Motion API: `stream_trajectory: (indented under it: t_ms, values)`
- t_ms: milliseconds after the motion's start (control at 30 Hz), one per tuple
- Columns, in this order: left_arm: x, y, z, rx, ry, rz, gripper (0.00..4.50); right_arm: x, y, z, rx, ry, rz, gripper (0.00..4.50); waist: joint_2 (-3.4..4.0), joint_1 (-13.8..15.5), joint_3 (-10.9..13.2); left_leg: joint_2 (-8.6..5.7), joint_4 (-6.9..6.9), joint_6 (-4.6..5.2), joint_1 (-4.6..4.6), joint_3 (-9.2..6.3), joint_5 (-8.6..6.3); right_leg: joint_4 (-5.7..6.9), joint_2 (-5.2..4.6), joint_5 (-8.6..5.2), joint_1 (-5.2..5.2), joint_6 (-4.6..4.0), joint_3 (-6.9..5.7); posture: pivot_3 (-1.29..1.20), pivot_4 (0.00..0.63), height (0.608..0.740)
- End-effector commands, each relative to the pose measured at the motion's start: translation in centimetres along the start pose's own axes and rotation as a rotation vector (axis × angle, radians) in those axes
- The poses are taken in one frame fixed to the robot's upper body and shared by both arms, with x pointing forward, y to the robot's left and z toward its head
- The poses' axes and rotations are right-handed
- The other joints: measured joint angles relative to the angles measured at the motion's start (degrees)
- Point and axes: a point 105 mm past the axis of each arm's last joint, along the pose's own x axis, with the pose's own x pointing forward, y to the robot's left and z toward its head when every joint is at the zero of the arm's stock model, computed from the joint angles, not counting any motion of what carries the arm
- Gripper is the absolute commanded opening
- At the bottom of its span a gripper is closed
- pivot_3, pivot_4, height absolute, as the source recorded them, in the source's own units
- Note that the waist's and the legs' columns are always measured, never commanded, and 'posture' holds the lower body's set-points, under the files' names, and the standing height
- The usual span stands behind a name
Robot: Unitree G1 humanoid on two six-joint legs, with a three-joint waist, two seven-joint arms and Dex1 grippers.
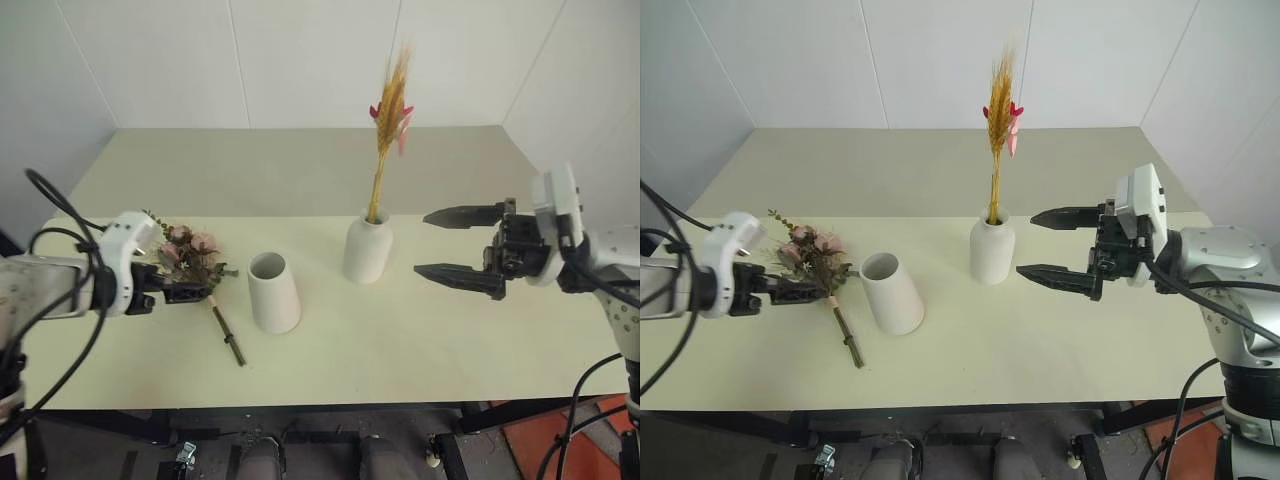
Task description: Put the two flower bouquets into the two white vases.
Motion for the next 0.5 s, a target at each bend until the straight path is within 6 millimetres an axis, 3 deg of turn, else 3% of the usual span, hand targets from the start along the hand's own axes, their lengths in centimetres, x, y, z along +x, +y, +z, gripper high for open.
stream_trajectory:
  t_ms: [33, 267, 500]
  values:
    - [0.5, 0.4, 0.4, -0.008, 0.004, 0.066, 4.5, -0.6, 0.0, 0.9, -0.056, 0.0, 0.026, 4.48, -0.03, -0.04, 0.01, 0.0, 0.0, 0.0, -0.01, 0.0, 0.0, -0.01, -0.01, 0.12, -0.01, -0.19, 0.01, 0.0, 0.15, 0.74]
    - [2.9, 1.0, 1.0, -0.124, -0.003, 0.14, 4.5, -0.7, 0.5, 0.7, -0.069, 0.017, 0.076, 4.48, -0.03, 0.8, 0.0, -0.07, 0.04, 0.0, -0.01, 0.01, 0.0, 0.03, -0.07, 0.19, -0.02, -0.3, 0.03, 0.0, 0.15, 0.74]
    - [6.5, -0.7, 0.1, -0.182, 0.063, 0.141, 4.5, -0.9, 0.7, 1.1, -0.081, 0.022, 0.095, 4.48, -0.03, 1.45, -0.01, -0.13, 0.1, -0.02, 0.02, 0.0, 0.0, 0.03, -0.12, 0.23, 0.06, -0.28, 0.04, 0.0, 0.15, 0.74]
